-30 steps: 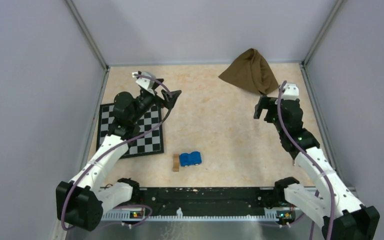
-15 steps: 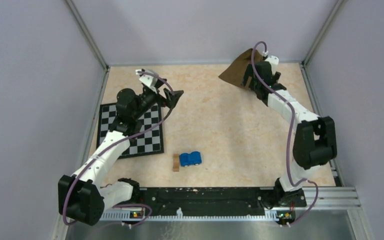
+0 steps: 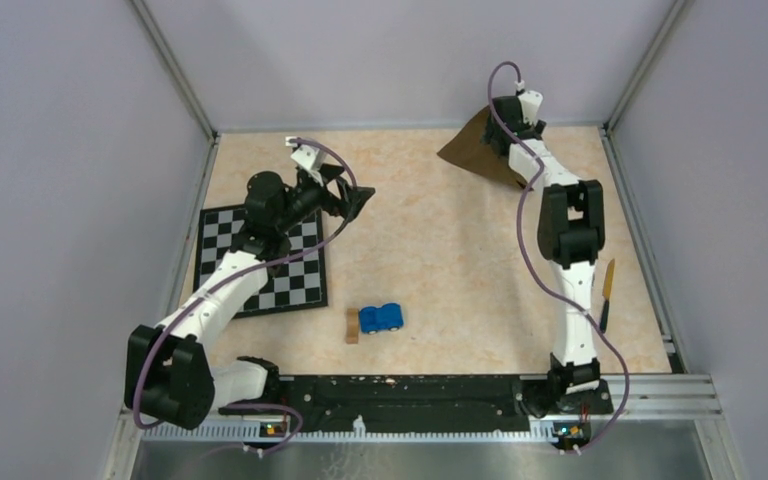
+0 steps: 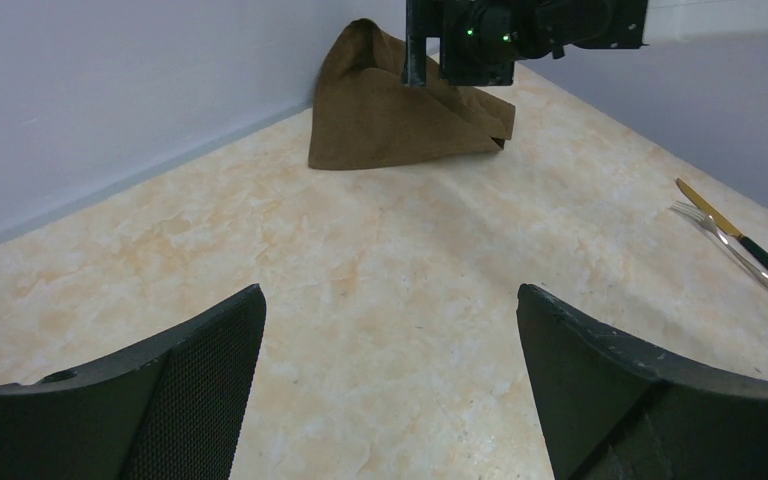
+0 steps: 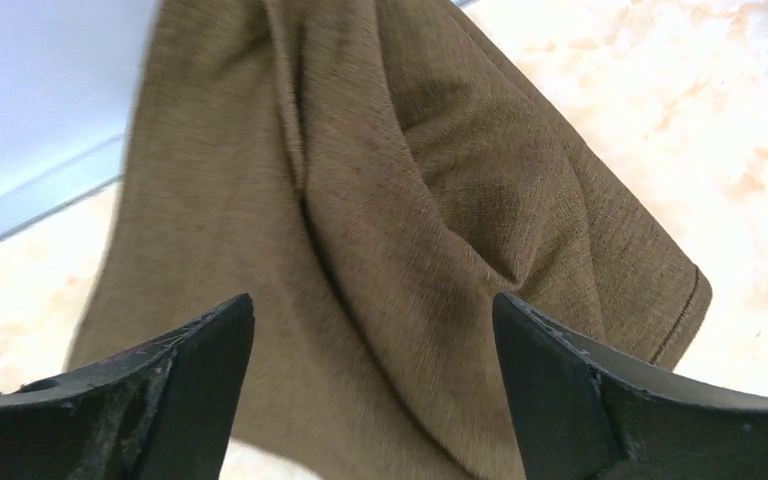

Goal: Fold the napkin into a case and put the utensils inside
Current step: Move the crumpled napkin to the center of the board, then pick up the crumpled napkin from the center of the board.

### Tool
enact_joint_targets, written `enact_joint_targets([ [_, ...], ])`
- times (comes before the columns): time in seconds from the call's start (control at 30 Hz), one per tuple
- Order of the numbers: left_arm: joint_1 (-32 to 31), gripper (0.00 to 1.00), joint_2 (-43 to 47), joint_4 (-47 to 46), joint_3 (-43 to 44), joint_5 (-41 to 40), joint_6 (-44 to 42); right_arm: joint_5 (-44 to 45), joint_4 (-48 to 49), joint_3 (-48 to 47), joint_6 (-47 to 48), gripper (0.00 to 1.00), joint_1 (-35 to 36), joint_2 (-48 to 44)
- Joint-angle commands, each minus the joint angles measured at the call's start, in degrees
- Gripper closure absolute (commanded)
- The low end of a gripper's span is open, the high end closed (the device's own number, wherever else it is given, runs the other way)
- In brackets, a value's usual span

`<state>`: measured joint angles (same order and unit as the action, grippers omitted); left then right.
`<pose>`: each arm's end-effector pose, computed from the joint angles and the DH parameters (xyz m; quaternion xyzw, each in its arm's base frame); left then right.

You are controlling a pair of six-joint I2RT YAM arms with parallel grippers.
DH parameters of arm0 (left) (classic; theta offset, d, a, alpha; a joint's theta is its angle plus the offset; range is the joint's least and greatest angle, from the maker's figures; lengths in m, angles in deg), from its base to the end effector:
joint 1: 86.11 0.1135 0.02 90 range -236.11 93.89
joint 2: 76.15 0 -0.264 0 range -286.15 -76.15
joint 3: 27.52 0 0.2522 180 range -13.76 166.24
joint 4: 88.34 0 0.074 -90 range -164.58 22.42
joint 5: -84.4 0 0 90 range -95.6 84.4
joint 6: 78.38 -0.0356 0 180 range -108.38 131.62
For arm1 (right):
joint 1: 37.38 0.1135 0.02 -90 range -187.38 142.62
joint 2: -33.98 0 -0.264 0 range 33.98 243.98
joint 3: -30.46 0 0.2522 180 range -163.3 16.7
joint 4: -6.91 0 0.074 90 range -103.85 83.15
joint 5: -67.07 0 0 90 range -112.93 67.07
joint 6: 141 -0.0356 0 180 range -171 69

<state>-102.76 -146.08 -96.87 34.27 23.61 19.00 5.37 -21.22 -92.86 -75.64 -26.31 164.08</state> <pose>0.2672 -0.0981 0.3265 0.2334 0.6652 -0.3167 0.6346 0.5203 0.0846 0.2254 0.2138 0.8404 -0.0688 0.4933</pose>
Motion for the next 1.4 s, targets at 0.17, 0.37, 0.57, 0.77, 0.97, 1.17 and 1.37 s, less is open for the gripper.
enact_joint_targets([
  [0.17,-0.53,0.01,-1.37,-1.89,2.57,2.25,0.49,-5.40,-10.74,-11.90,3.06,0.80,-1.36,8.08],
  [0.37,-0.76,0.01,-3.99,-1.07,3.42,0.61,5.08,-23.69,-6.03,12.93,-1.85,1.00,0.38,-9.96],
  [0.57,-0.76,0.01,-8.17,5.72,6.90,-2.32,12.66,-41.34,2.77,40.10,-5.24,1.00,3.83,-27.86],
  [0.77,-0.80,0.01,-18.84,17.29,13.02,-1.23,19.28,-39.51,-0.12,50.24,-1.24,0.82,6.42,-40.14],
  [0.97,-2.36,0.01,-30.87,24.15,19.14,4.23,19.55,-30.57,-6.90,43.64,7.65,0.50,6.89,-43.61],
  [1.17,-5.60,0.18,-37.24,28.14,21.40,-1.05,19.16,-31.78,-0.60,36.49,9.35,0.51,9.44,-36.20],
  [1.37,-10.06,0.24,-38.81,26.59,17.52,-9.38,22.08,-25.61,-0.56,27.84,13.23,0.55,13.36,-24.42],
])
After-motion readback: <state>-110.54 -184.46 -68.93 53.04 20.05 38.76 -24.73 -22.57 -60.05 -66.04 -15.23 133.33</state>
